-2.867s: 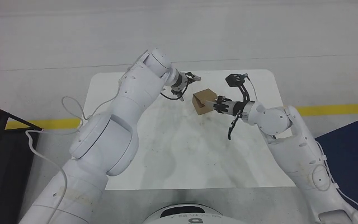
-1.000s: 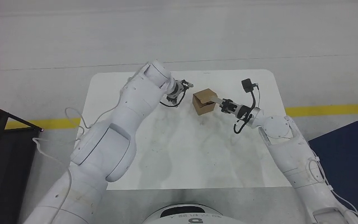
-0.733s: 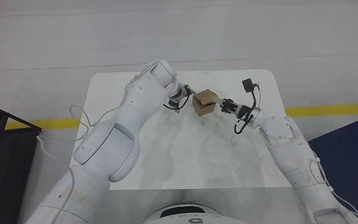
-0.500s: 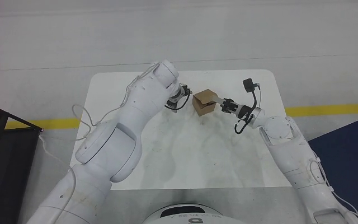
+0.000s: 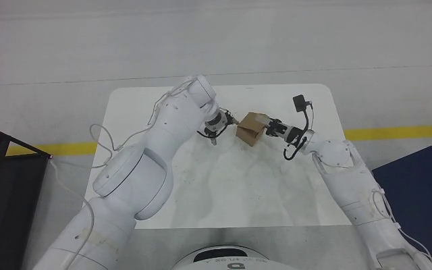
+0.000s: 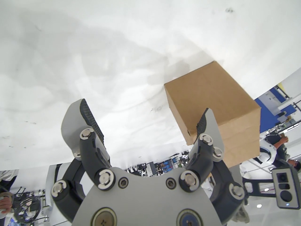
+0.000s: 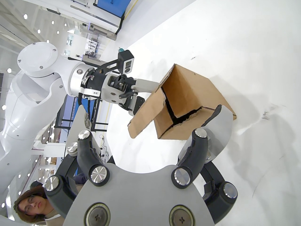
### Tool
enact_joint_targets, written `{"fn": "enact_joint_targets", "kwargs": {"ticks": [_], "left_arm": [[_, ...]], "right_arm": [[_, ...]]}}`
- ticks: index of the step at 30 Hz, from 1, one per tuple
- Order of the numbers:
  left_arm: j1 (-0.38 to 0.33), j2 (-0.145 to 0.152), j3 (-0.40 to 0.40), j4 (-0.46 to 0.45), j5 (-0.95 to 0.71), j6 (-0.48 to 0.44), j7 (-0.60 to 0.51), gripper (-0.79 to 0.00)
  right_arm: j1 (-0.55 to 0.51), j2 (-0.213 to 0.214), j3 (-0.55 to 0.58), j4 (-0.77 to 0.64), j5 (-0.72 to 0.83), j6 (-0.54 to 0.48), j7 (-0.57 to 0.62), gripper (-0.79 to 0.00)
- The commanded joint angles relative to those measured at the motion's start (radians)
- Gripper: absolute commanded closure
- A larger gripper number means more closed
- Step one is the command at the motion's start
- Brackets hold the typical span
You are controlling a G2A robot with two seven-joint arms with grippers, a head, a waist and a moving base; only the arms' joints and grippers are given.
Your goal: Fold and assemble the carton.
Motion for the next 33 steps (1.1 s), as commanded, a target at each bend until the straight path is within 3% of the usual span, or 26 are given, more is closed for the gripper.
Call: {"fn": "enact_joint_targets", "kwargs": {"ticks": [1, 11, 16, 20, 24, 33], "left_arm": [[0.001, 0.002, 0.008, 0.004, 0.018, -0.023, -0.052, -0.785], [-0.003, 0.013, 0.014, 0.025, 0.049, -0.060, -0.104, -0.785], [-0.027, 0.030, -0.023, 0.033, 0.000, -0.068, -0.033, -0.785], [-0.029, 0.038, -0.047, 0.006, -0.031, -0.082, 0.028, -0.785], [-0.009, 0.035, -0.047, -0.027, -0.026, -0.064, 0.064, -0.785], [0.040, 0.011, -0.027, -0.056, -0.004, -0.031, 0.088, -0.785]], "right_arm": [[0.010, -0.002, -0.001, 0.020, 0.026, -0.013, 0.012, -0.785], [0.068, -0.011, -0.029, 0.106, 0.106, -0.057, 0.101, -0.785], [0.079, -0.009, -0.010, 0.118, 0.067, -0.043, 0.041, -0.785], [0.022, 0.008, 0.063, 0.026, 0.049, -0.058, 0.022, -0.785], [-0.057, 0.022, 0.102, -0.117, -0.010, -0.039, 0.048, -0.613], [-0.118, 0.028, 0.067, -0.290, -0.210, 0.079, 0.038, -0.533]]}}
